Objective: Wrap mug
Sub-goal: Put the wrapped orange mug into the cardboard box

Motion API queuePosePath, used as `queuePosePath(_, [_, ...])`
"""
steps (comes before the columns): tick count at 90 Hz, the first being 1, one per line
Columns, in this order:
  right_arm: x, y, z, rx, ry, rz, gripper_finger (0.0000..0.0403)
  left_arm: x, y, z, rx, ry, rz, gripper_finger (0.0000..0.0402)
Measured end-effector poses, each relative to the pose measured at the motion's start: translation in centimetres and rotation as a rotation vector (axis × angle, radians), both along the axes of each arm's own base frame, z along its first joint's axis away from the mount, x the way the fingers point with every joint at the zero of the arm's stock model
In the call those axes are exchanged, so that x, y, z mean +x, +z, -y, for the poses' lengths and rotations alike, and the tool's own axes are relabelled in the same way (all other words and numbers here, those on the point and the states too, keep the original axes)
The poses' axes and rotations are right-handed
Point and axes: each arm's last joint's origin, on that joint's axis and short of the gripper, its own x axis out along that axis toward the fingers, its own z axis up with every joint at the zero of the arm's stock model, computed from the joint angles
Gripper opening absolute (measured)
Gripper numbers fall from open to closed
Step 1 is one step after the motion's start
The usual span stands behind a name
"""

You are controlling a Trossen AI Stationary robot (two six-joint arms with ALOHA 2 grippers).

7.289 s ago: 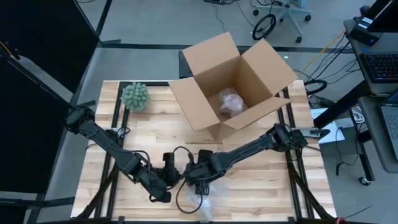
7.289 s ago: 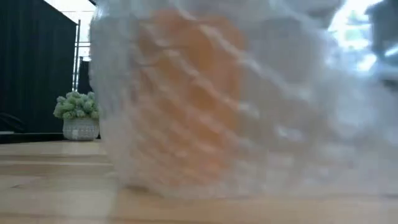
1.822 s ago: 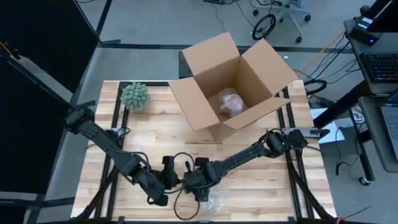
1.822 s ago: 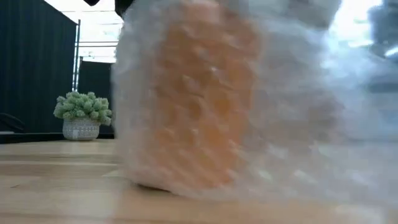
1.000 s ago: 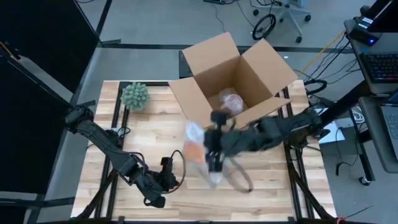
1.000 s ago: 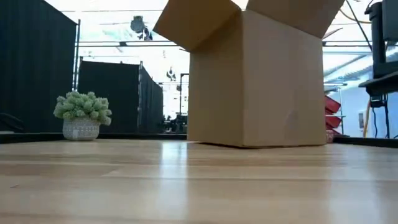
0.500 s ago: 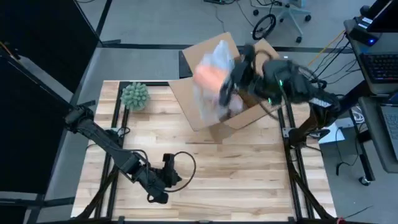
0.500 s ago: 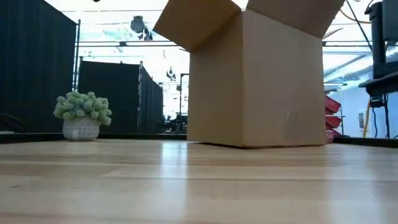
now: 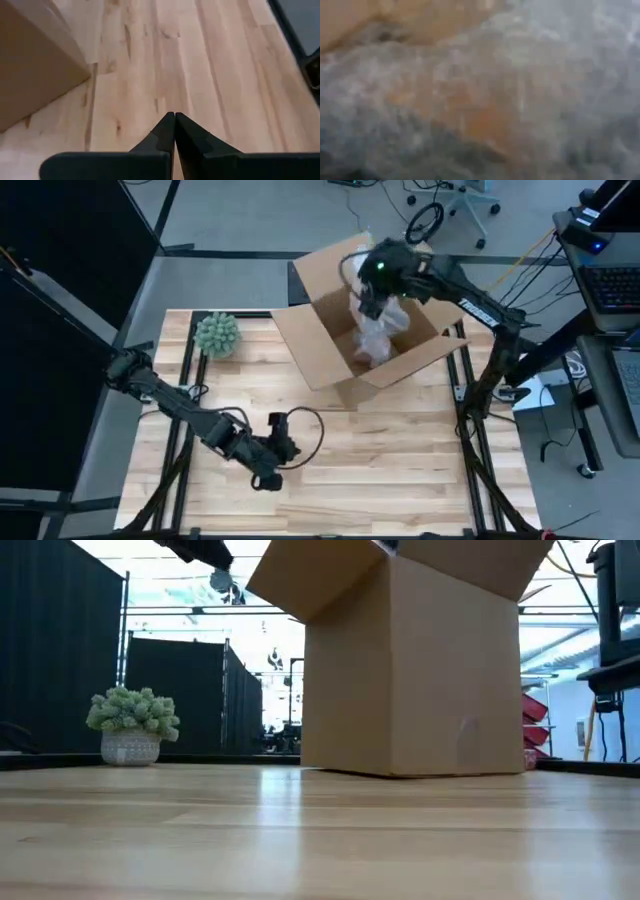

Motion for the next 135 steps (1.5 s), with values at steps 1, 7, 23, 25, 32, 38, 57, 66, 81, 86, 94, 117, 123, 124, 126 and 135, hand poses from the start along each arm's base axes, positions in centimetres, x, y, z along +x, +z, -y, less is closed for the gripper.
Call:
queuePosePath(1, [0.1, -0.3, 0.0, 0.007, 0.003, -0.006, 0.0031, 0.0, 0.0, -0.1, 0.001, 0.000, 0.000, 0.0000])
queuePosePath(7, [0.6, -2.2, 0.3, 0.035, 0.005, -0.053, 0.0031, 0.2, 0.0, -0.3, 0.003, 0.007, -0.001, 0.0000])
queuePosePath(23, [1.8, -7.5, 1.8, 0.097, 0.020, -0.081, 0.0031, 0.5, 0.0, -1.0, 0.001, 0.028, -0.002, 0.0000])
queuePosePath(25, [1.9, -8.1, 1.9, 0.105, 0.021, -0.083, 0.0031, 0.6, 0.0, -1.1, 0.001, 0.030, -0.002, 0.0000])
queuePosePath(32, [2.0, -10.2, 2.3, 0.136, 0.027, -0.090, 0.0031, 0.7, 0.0, -1.3, 0.001, 0.039, -0.002, 0.0000])
queuePosePath(38, [2.3, -11.9, 2.5, 0.167, 0.045, -0.066, 0.0031, 0.8, 0.0, -1.5, 0.001, 0.043, -0.003, 0.0000])
queuePosePath(57, [3.1, -17.2, 2.7, 0.219, 0.076, -0.029, 0.0031, 1.0, 0.0, -2.1, 0.000, 0.063, -0.003, 0.0000])
queuePosePath(66, [3.7, -19.5, 3.1, 0.261, 0.093, -0.016, 0.0031, 1.1, 0.0, -2.2, -0.001, 0.068, -0.003, 0.0000])
queuePosePath(81, [4.7, -22.0, 3.5, 0.298, 0.096, -0.018, 0.0046, 1.1, 0.0, -2.2, -0.001, 0.068, -0.004, 0.0000])
queuePosePath(86, [4.9, -22.6, 3.7, 0.303, 0.089, -0.019, 0.0071, 1.1, 0.0, -2.2, -0.002, 0.068, -0.003, 0.0000])
queuePosePath(94, [5.3, -23.7, 3.9, 0.324, 0.056, -0.020, 0.0117, 1.1, 0.0, -2.2, -0.002, 0.068, -0.003, 0.0000])
queuePosePath(117, [5.1, -24.0, 3.9, 0.344, 0.023, -0.028, 0.0241, 1.1, 0.0, -2.2, -0.002, 0.068, -0.004, 0.0000])
queuePosePath(123, [4.9, -23.0, 3.8, 0.347, 0.023, -0.033, 0.0265, 1.1, 0.0, -2.2, -0.002, 0.068, -0.005, 0.0000])
queuePosePath(124, [4.9, -22.7, 3.8, 0.347, 0.023, -0.032, 0.0268, 1.1, 0.0, -2.2, -0.001, 0.068, -0.005, 0.0000])
queuePosePath(126, [4.8, -22.2, 3.7, 0.346, 0.025, -0.029, 0.0275, 1.1, 0.0, -2.2, -0.001, 0.068, -0.005, 0.0000])
queuePosePath(135, [4.4, -19.2, 3.5, 0.340, 0.028, -0.015, 0.0295, 1.1, 0.0, -2.2, -0.002, 0.068, -0.004, 0.0000])
